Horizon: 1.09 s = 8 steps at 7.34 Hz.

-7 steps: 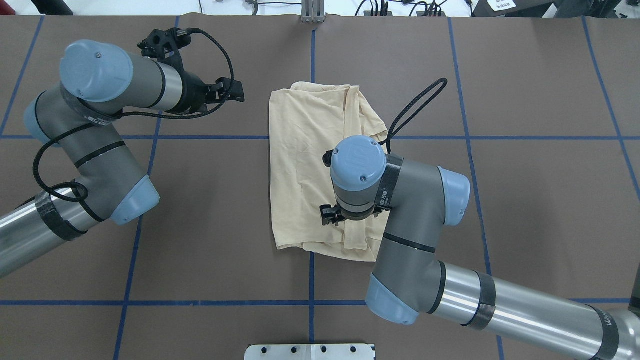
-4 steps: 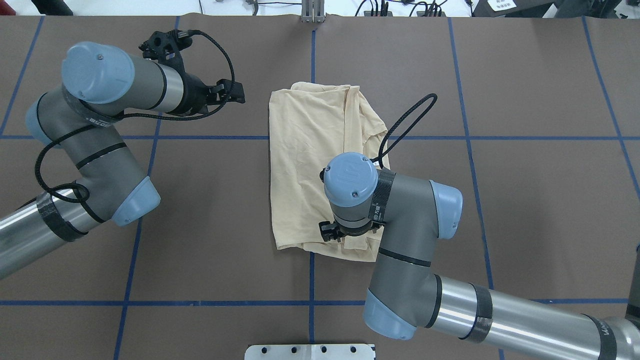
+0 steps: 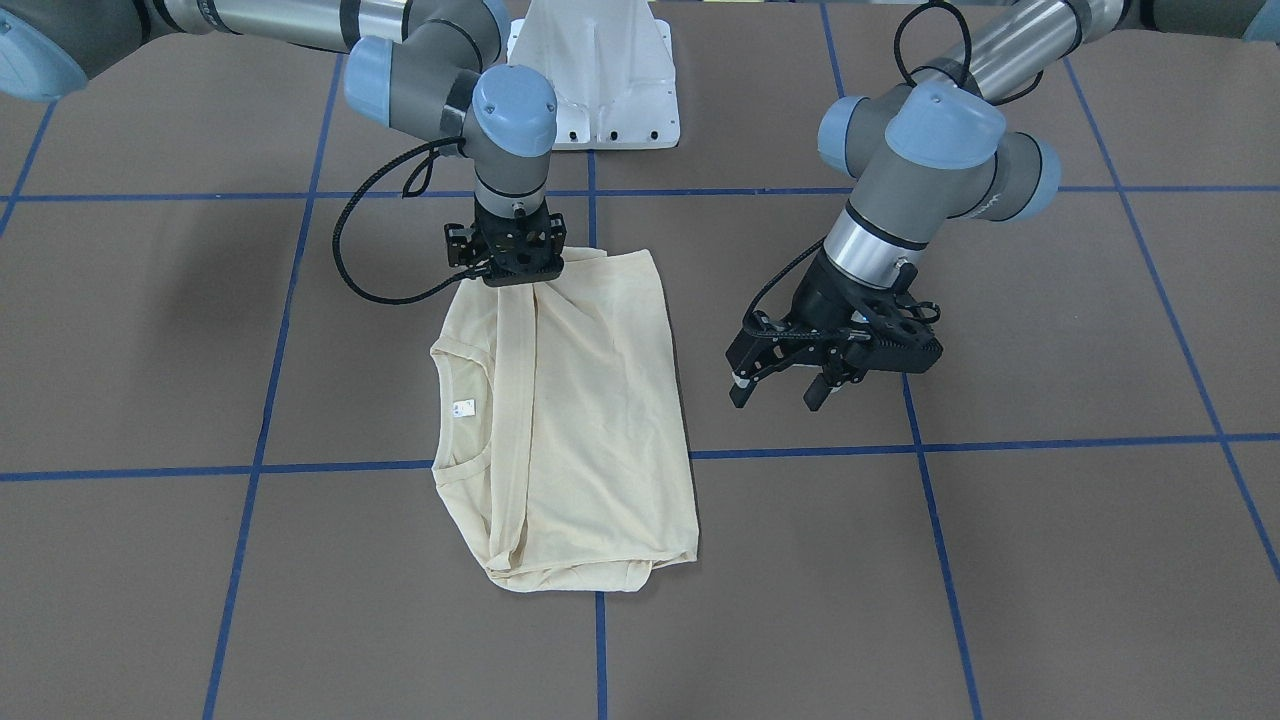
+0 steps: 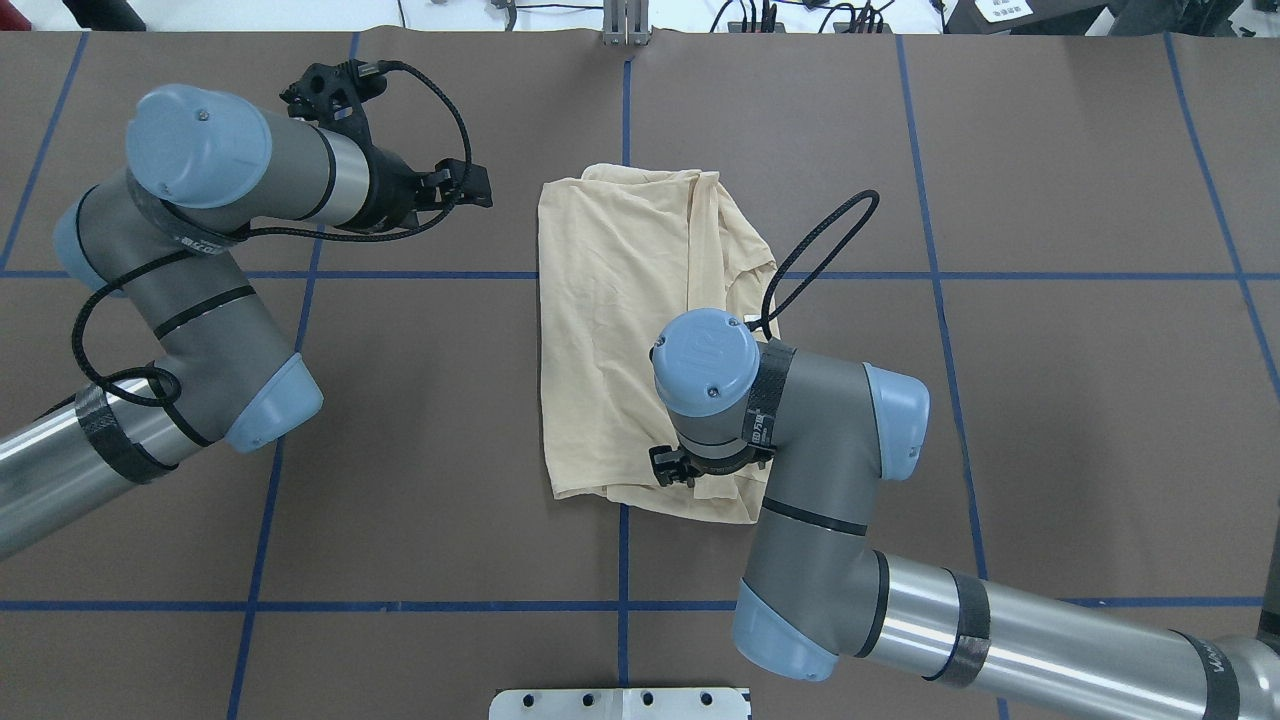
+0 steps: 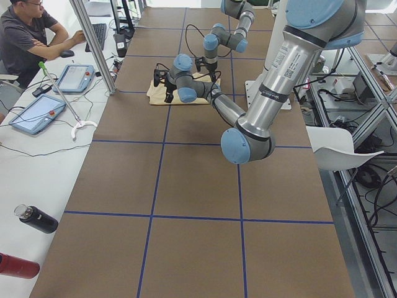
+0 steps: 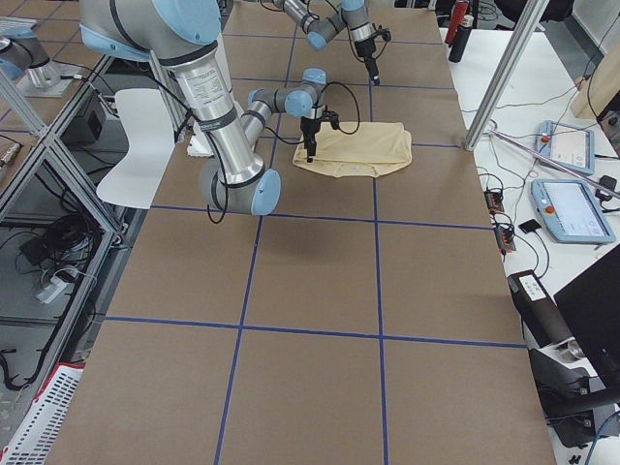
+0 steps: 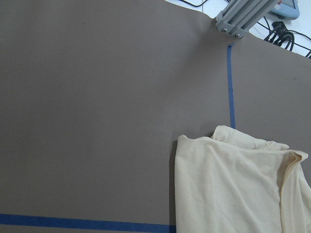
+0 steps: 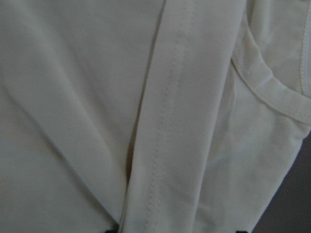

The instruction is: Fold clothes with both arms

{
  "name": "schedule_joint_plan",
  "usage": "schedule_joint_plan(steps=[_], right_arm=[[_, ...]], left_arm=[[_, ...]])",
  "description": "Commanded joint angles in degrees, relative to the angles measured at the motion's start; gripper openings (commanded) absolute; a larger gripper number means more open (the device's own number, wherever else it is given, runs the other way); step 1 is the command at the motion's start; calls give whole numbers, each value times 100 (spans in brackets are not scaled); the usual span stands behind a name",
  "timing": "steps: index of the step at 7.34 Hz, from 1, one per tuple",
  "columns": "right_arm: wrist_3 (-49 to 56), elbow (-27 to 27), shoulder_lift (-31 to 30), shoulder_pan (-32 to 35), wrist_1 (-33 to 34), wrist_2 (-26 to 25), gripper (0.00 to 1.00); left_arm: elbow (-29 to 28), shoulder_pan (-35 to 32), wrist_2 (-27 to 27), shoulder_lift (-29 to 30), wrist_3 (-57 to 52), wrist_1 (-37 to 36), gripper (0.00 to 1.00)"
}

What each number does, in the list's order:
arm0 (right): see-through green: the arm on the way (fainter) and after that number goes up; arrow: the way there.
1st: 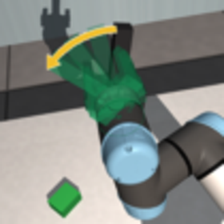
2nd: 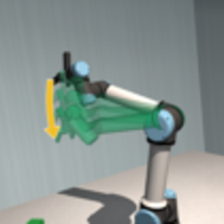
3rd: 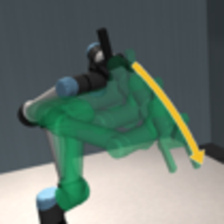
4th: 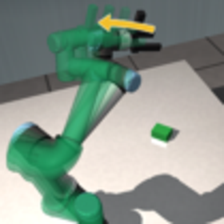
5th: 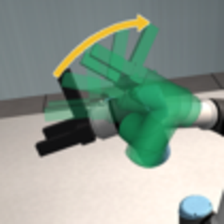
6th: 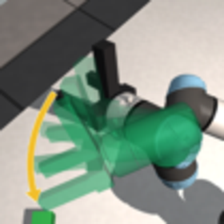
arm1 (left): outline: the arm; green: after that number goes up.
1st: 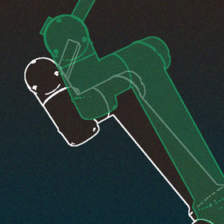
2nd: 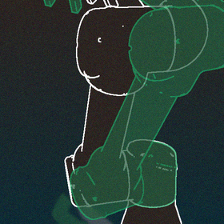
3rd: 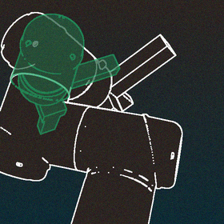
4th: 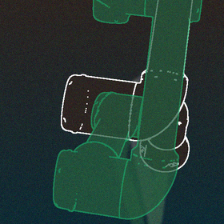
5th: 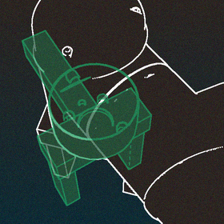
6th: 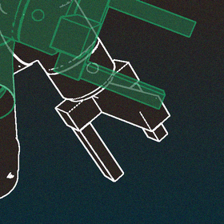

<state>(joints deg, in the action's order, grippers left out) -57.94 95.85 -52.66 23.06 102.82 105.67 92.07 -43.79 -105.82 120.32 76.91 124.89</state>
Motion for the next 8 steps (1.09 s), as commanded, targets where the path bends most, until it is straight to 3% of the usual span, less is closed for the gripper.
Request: schedule_joint_plan(steps=[1,3,6,8], right_arm=[[186,187,-217,93,124,-2,85],[309,442,-595,164,116,-37,85],[468,602,-632,173,55,-38,86],[459,541,-596,138,-435,-38,86]], left_arm=[[4,2,0,18,17,0,100],[4,10,0,53,43,0,100],[-5,10,0,62,43,0,100],[-14,10,0,53,43,0,100]])
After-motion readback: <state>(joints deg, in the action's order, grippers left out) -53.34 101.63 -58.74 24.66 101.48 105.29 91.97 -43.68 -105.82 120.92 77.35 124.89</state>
